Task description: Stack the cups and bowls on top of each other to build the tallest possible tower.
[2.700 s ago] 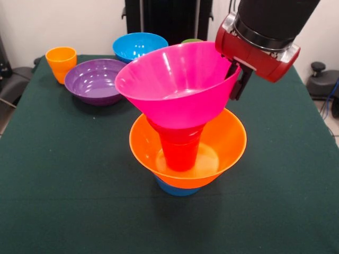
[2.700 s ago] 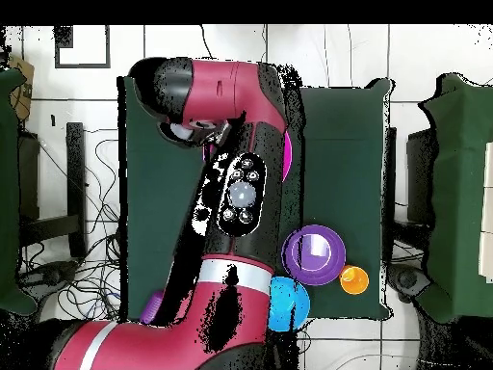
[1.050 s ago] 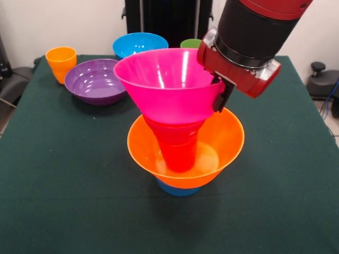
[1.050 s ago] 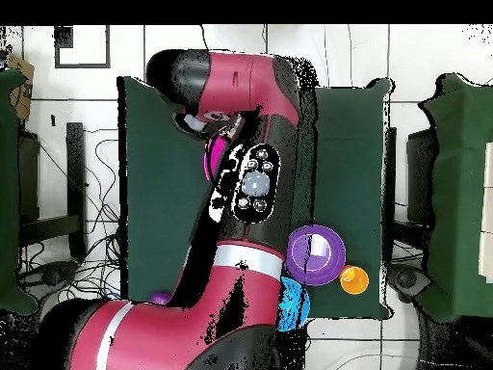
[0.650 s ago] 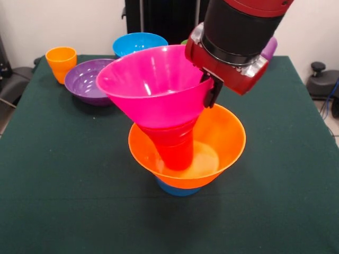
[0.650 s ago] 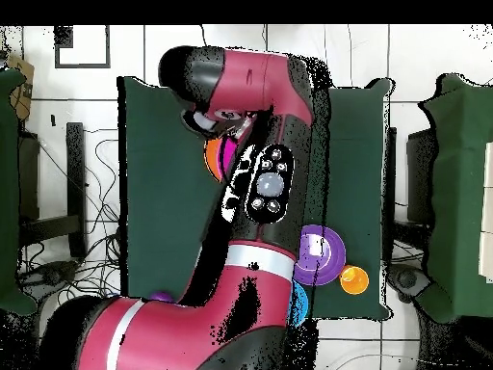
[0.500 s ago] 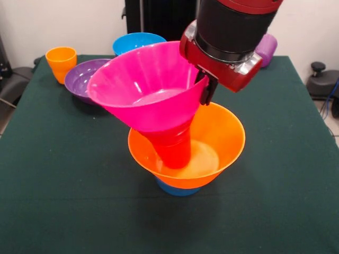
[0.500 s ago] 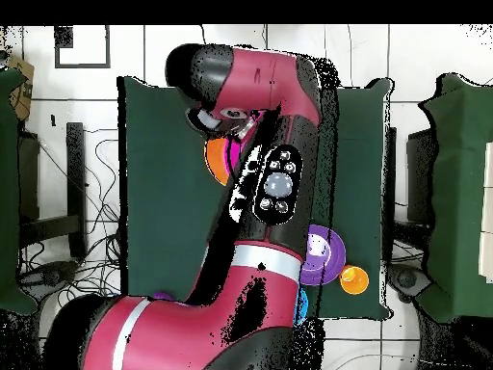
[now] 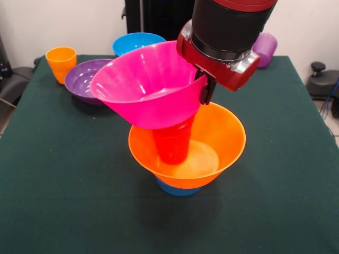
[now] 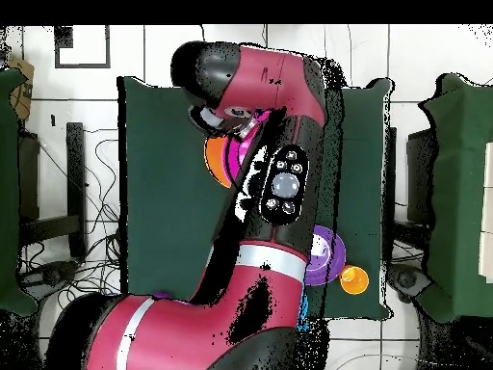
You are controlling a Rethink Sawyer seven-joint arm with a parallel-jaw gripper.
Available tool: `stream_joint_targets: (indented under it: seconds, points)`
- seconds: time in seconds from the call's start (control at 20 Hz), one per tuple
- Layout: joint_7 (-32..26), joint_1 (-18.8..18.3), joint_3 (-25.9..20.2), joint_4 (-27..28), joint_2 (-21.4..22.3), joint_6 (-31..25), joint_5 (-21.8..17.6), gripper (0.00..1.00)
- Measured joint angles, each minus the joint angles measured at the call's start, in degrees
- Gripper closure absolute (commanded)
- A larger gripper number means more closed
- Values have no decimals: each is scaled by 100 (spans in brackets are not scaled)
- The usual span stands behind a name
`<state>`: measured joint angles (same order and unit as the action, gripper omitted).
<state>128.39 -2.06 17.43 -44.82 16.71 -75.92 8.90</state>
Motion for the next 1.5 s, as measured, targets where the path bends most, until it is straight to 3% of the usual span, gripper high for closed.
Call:
stream_joint_targets:
  seconds: [0.8, 1.5]
  points:
    - [0, 4, 27, -21, -59, -83, 5, 100]
    - [0, 217, 406, 15, -184, -179, -1, 100]
